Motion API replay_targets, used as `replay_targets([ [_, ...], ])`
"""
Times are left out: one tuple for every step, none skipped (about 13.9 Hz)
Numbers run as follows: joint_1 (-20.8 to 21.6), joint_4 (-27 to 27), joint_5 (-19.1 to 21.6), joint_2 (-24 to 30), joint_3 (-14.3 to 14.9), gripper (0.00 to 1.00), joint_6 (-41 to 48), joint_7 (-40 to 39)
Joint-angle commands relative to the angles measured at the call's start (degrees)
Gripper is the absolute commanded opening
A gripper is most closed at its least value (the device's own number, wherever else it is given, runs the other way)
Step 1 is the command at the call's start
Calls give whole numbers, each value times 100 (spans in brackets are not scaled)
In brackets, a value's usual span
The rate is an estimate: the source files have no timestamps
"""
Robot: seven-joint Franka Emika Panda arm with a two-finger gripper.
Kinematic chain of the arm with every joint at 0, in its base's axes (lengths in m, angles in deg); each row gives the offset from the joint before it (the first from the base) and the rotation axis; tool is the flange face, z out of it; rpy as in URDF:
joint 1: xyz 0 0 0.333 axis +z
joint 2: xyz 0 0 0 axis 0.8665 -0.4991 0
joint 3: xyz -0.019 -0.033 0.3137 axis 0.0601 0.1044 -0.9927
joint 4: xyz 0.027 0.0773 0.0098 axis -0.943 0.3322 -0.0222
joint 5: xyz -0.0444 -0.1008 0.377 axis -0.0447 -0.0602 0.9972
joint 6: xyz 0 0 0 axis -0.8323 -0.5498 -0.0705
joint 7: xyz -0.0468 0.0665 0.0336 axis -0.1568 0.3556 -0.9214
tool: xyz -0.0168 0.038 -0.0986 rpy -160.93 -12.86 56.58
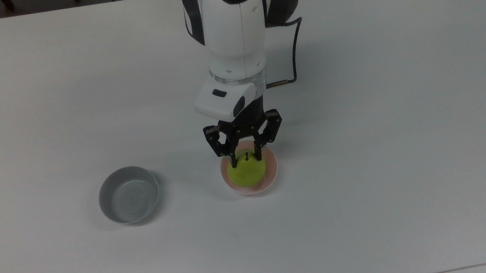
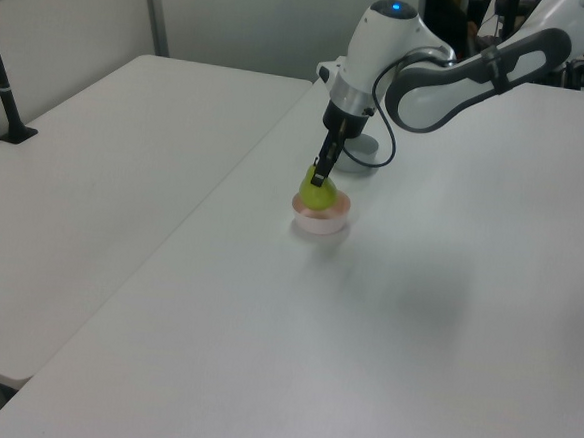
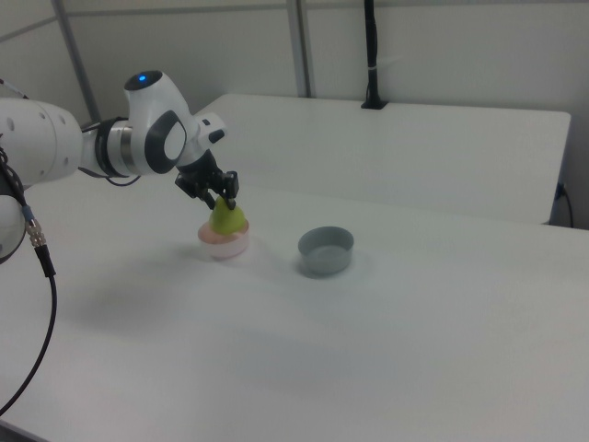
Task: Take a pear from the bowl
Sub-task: 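Lift the pear out of the pink bowl toward the grey bowl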
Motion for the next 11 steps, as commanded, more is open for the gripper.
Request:
replay_targets([
  [-15,140,-34,431,39,27,416,129],
  [-41,140,-34,518,39,27,521,120],
  [-59,140,-34,554,39,27,574,120],
  [-76,140,-34,563,39,27,575,129],
  [-103,140,-34,563,48,27,575,129],
  [-190,140,-34,563,48,27,575,103],
  [-278,140,-34,563,39,27,575,76],
  [-357,140,-34,563,39,27,575,41],
  [-471,148,-34,563,39,27,575,15],
  [-568,192,-43,563,39,27,566,6],
  [-682,297,-43,589,31,27,557,-108],
])
